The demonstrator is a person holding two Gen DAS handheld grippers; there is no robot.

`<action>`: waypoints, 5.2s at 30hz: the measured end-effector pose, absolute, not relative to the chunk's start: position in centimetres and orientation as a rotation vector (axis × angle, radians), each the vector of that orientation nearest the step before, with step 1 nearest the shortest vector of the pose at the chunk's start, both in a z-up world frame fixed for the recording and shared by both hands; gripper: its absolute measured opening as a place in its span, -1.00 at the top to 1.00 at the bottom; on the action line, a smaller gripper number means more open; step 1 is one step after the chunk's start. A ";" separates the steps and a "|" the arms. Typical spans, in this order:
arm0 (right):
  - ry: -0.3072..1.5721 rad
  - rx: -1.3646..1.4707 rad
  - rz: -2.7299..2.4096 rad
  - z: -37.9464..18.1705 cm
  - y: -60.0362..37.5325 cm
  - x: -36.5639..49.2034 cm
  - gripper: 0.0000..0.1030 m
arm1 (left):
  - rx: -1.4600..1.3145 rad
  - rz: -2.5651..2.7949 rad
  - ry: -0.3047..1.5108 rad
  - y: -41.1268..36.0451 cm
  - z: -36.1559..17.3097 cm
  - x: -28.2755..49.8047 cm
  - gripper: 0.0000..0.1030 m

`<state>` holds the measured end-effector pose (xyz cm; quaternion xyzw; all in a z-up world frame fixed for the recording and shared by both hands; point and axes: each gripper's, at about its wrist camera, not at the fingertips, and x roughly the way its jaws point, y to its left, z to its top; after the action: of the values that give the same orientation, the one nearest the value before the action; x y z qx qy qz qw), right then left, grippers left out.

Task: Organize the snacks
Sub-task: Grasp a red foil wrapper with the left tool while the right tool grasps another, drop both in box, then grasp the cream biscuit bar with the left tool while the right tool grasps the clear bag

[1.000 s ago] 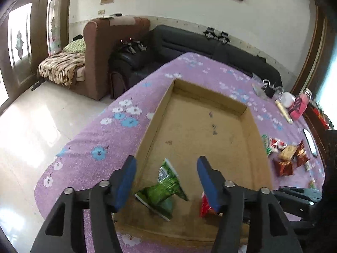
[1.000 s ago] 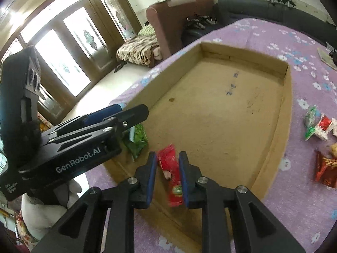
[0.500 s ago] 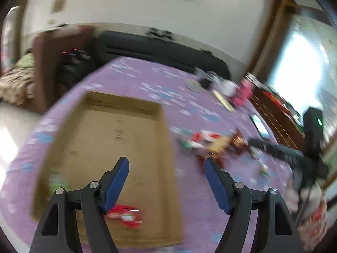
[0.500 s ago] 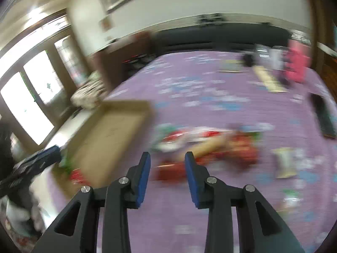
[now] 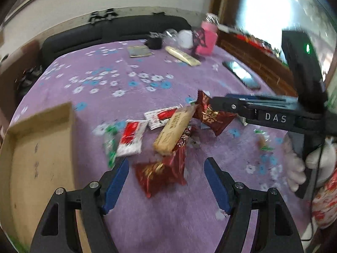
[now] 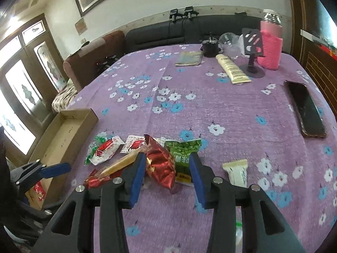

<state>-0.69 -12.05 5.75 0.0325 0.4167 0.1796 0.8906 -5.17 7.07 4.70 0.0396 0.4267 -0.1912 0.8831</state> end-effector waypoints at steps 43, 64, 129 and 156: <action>0.883 0.122 0.786 10.8 1.9 -8.9 0.71 | -0.206 -0.009 0.807 26.1 7.4 -10.8 0.37; 0.950 -0.007 0.838 6.3 13.0 -8.5 0.51 | -0.344 0.027 0.743 31.2 7.1 -12.5 -0.15; 0.900 0.339 0.421 2.1 -19.6 -6.5 0.99 | 0.020 -0.538 1.011 3.6 3.8 0.1 0.62; 0.957 0.097 0.286 1.9 -17.6 -9.0 0.46 | 0.163 -0.356 0.985 2.0 1.4 0.3 0.06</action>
<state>-8.96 -17.65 1.88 0.0464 0.4585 0.1372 0.8768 0.28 1.97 1.43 0.0779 0.4699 -0.1697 0.8628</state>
